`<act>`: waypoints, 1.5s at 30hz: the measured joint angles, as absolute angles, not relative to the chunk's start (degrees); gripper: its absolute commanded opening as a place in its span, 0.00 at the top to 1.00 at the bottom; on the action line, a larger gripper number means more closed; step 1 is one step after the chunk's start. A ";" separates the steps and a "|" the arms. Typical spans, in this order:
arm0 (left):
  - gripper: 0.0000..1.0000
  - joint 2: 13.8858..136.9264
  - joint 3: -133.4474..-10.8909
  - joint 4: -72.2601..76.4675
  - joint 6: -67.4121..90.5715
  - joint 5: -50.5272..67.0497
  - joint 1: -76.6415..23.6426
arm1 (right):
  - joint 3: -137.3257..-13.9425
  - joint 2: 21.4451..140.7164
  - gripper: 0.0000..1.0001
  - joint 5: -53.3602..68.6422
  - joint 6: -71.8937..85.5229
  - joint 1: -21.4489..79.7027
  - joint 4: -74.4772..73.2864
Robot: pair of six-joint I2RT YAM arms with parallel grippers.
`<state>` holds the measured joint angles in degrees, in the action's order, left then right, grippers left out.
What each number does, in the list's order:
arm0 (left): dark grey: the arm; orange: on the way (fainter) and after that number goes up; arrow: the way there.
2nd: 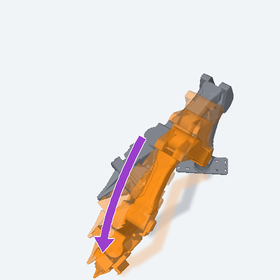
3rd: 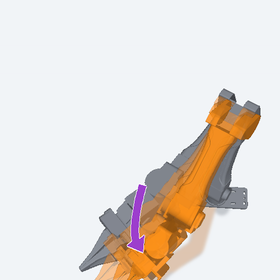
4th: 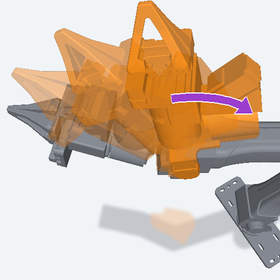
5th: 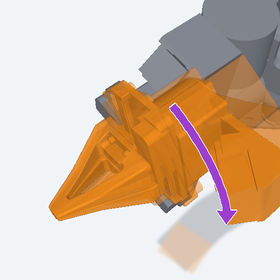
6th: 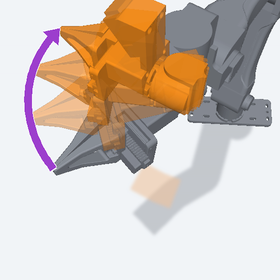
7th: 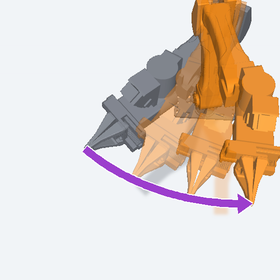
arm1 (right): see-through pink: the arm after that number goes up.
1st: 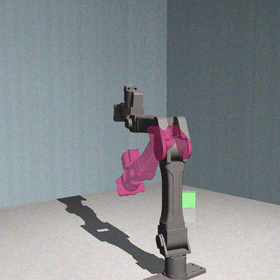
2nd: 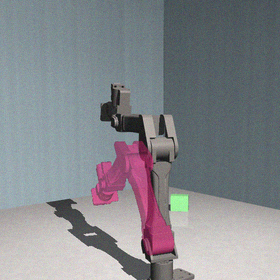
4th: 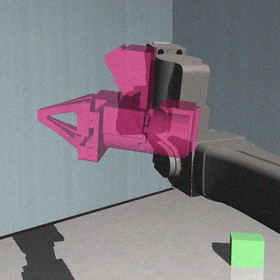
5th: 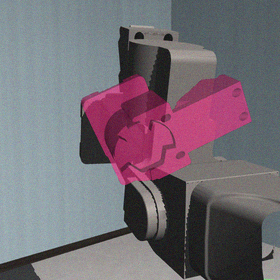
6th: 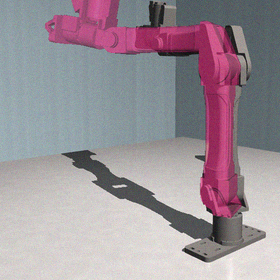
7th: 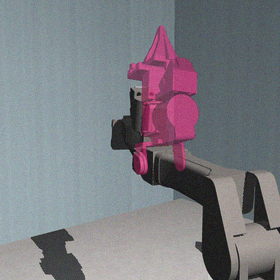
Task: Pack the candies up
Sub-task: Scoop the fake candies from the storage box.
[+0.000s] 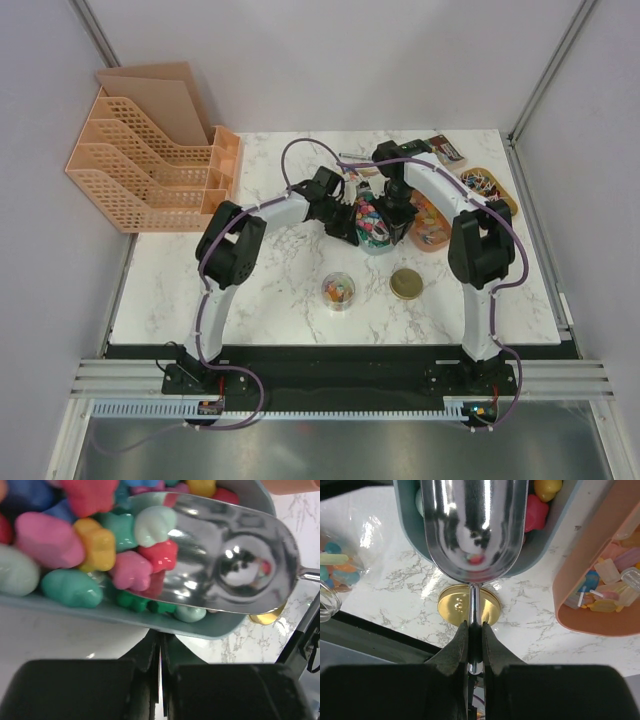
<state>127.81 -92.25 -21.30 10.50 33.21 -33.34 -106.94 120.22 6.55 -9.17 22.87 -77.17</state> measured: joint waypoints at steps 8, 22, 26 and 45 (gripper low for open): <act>0.98 128.14 -93.69 -22.00 11.79 33.34 -36.67 | -104.88 118.24 1.00 1.52 -10.31 22.00 -77.97; 0.98 117.49 -86.46 -17.67 11.68 31.48 -29.98 | -104.99 118.56 1.00 -3.55 -13.45 24.05 -77.82; 0.98 119.37 -93.60 -14.90 11.64 29.91 -24.58 | -105.80 119.39 1.00 -5.80 -13.56 26.02 -77.54; 0.98 139.94 -110.30 -11.97 12.40 28.21 -25.82 | -105.78 120.14 1.00 -9.06 -13.78 26.89 -77.62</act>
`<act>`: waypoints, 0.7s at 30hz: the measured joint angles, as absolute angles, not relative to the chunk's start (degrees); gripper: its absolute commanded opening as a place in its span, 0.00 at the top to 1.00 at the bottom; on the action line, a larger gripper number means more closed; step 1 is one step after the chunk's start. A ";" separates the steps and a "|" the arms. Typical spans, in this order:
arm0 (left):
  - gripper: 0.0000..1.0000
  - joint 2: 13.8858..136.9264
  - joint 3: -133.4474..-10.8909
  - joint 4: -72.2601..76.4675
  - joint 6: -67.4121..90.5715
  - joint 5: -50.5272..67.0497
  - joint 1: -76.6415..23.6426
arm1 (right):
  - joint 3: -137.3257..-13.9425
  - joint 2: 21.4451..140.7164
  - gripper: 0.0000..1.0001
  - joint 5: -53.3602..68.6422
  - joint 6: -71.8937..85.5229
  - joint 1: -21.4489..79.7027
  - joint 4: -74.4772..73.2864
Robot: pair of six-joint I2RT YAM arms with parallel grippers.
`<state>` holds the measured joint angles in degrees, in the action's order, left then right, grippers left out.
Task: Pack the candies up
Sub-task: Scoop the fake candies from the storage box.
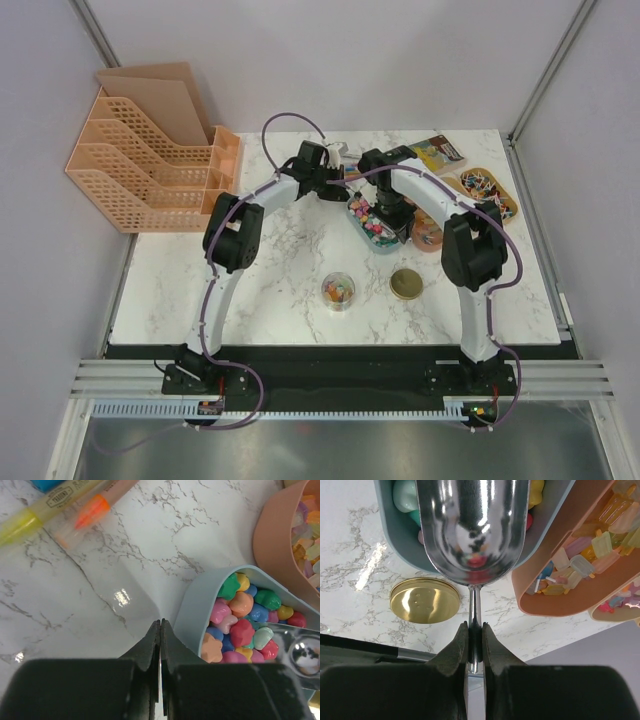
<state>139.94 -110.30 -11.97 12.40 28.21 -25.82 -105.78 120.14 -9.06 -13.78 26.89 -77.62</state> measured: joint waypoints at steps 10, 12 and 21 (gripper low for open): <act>0.98 139.94 -108.33 -8.64 13.04 28.16 -27.14 | -110.91 125.45 1.00 -9.23 -13.74 26.89 -80.51; 0.98 139.87 -107.15 -7.42 13.47 28.42 -27.14 | -111.77 126.26 1.00 -9.21 -13.72 26.87 -80.51; 0.98 138.47 -104.25 -5.26 14.28 28.16 -28.45 | -113.51 127.66 1.00 -9.19 -13.72 26.72 -81.47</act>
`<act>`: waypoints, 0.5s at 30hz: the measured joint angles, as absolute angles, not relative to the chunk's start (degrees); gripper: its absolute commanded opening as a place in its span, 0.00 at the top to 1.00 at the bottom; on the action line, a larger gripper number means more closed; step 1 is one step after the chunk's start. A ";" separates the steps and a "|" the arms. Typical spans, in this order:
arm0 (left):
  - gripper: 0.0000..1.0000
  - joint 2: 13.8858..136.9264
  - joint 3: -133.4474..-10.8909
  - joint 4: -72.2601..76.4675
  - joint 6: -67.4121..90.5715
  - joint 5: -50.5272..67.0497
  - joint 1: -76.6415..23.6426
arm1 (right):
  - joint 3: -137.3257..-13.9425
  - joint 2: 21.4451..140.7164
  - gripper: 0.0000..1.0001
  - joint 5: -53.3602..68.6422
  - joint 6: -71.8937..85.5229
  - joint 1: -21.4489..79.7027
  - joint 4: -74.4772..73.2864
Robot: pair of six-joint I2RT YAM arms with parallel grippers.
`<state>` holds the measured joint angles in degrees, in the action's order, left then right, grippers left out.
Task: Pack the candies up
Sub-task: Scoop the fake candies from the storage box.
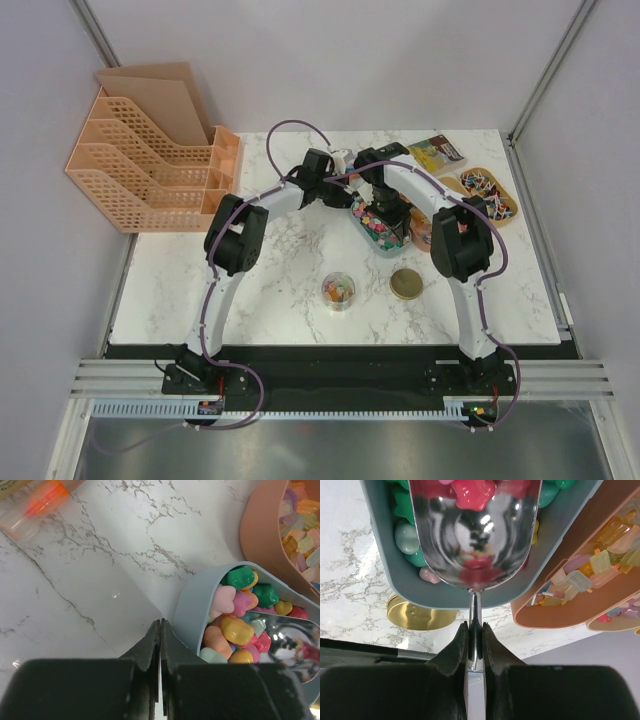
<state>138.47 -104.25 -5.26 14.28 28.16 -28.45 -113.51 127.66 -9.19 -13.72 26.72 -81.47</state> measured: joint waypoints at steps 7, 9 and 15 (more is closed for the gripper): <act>0.98 138.28 -103.83 -4.99 14.35 28.05 -28.73 | -113.47 128.46 1.00 -8.86 -13.80 26.65 -81.01; 0.98 138.26 -103.83 -5.02 14.35 28.05 -28.77 | -112.75 128.46 1.00 -8.60 -13.93 26.55 -80.66; 0.98 137.99 -103.39 -5.06 14.33 28.08 -29.04 | -111.85 128.49 1.00 -6.46 -15.11 25.23 -80.36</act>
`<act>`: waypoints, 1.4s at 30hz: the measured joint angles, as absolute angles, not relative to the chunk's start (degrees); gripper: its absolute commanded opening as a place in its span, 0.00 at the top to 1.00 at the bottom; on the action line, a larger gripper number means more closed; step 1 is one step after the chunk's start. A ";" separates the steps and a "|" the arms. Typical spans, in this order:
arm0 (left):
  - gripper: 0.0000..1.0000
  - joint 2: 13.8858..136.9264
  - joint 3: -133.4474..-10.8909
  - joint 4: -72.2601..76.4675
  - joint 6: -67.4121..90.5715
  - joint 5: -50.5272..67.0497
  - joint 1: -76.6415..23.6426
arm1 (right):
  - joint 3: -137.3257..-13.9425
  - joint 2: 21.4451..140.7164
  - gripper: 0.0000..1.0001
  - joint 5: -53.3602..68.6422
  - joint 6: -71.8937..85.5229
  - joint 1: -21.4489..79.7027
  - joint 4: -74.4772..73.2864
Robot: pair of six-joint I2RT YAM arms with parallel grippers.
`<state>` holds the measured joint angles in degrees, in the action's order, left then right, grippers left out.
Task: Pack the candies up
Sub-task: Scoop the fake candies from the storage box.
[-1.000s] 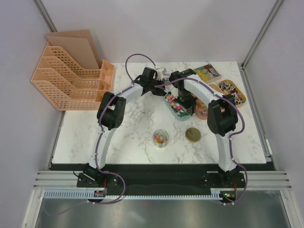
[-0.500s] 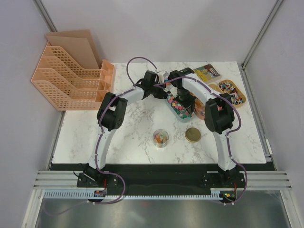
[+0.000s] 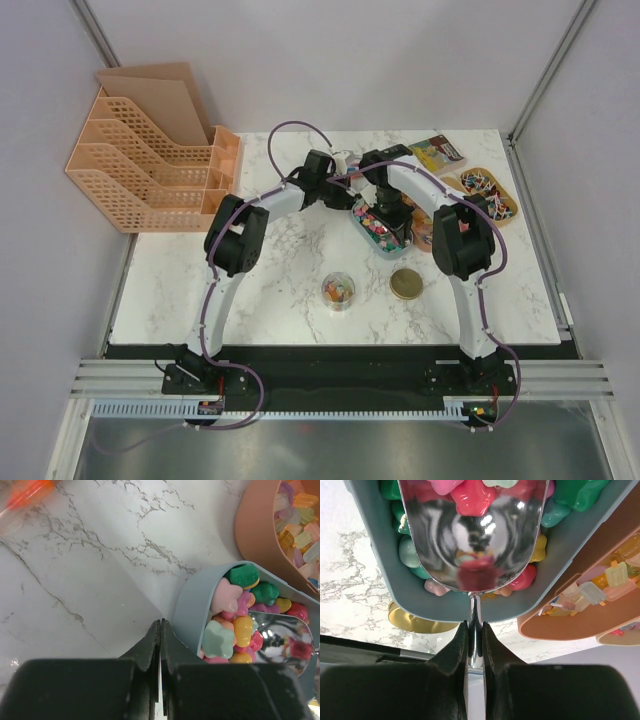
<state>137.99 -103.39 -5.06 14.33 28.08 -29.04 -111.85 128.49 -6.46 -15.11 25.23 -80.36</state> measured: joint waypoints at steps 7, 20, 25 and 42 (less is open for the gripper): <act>0.98 134.96 -99.42 -6.85 14.31 28.67 -28.34 | -112.20 128.70 1.00 -2.39 -15.66 23.77 -80.36; 0.98 126.21 -89.14 -8.75 13.17 28.60 -26.61 | -112.64 129.10 1.00 1.08 -10.33 23.44 -80.84; 0.98 120.79 -84.82 -9.10 11.51 28.40 -25.96 | -112.16 129.05 1.00 4.08 -7.84 23.53 -79.94; 0.98 111.02 -77.65 -10.68 6.66 25.52 -25.08 | -111.35 129.05 1.00 7.07 -5.23 23.53 -79.29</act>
<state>111.02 -77.65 -10.68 6.66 25.52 -25.08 -111.35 129.05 7.07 -5.23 23.53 -79.29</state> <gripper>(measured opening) 0.028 0.152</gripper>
